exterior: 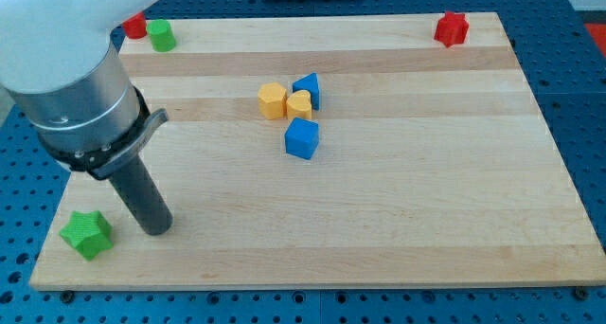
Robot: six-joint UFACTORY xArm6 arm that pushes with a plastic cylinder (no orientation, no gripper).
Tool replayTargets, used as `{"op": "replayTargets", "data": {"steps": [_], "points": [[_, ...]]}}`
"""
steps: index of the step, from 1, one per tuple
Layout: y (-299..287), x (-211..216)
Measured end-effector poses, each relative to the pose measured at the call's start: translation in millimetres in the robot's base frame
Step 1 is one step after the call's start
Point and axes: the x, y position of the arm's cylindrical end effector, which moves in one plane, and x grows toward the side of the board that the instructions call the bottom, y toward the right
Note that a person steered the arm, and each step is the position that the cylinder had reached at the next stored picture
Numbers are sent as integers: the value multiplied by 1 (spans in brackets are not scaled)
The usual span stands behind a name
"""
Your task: Slide the green star towards the top
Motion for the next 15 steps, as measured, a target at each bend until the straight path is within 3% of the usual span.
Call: {"op": "replayTargets", "data": {"steps": [3, 7, 15], "points": [[0, 45], [-75, 48], [-99, 46]]}}
